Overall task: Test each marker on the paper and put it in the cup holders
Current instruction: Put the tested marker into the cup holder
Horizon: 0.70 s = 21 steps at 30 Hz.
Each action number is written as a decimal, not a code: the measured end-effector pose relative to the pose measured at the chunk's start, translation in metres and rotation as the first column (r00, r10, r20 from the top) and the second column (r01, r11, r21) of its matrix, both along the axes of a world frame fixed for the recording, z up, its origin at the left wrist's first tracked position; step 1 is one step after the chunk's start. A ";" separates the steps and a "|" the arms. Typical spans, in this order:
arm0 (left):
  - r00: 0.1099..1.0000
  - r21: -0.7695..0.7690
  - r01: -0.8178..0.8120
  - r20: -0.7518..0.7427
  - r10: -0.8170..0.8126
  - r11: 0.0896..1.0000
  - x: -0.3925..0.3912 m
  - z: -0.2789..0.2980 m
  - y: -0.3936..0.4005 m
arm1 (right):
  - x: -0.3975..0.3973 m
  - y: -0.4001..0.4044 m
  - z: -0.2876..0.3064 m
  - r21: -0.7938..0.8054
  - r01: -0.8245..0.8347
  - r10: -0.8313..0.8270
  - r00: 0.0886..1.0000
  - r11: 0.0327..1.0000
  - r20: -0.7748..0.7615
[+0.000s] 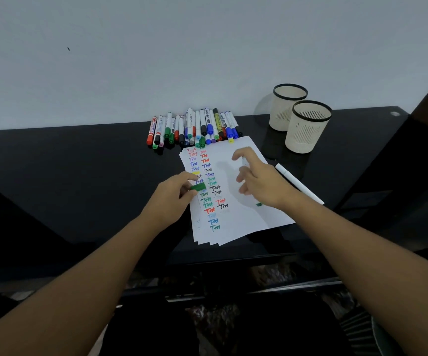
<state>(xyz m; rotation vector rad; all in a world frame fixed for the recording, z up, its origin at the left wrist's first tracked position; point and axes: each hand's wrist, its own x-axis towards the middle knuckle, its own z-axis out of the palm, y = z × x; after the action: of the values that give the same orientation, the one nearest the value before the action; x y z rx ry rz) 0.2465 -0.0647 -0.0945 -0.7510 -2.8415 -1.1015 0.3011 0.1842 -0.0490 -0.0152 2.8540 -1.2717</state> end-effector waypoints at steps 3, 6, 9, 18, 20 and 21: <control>0.997 -0.078 0.043 -0.054 -0.047 0.996 0.001 -0.011 0.001 | 0.013 -0.005 -0.010 -0.366 0.148 -0.137 0.989 0.919 0.056; 0.989 -0.131 0.062 -0.125 -0.079 0.989 0.003 -0.019 0.003 | 0.023 -0.006 -0.027 -0.514 0.217 -0.183 0.976 0.830 0.118; 0.971 -0.231 0.083 -0.202 -0.131 0.969 0.005 -0.022 0.002 | 0.032 -0.005 -0.038 -0.521 0.221 -0.209 0.974 0.825 0.083; 0.974 -0.354 0.067 -0.179 -0.137 0.933 0.002 -0.022 0.006 | 0.022 -0.003 -0.030 -0.498 0.205 -0.260 0.965 0.843 -0.043; 0.973 -0.346 0.060 -0.190 -0.133 0.936 0.004 -0.022 0.007 | 0.029 -0.005 -0.030 -0.380 0.224 -0.266 0.962 0.897 -0.060; 0.972 -0.342 0.056 -0.197 -0.130 0.938 0.005 -0.022 0.007 | 0.035 -0.007 -0.033 -0.347 0.233 -0.272 0.960 0.908 -0.067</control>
<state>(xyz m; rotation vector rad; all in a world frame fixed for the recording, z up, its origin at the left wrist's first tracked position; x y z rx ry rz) 0.2518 -0.0576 -0.1161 -0.9650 -2.8563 -0.5016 0.3359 0.1773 -0.0818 0.2975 2.7571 -1.8550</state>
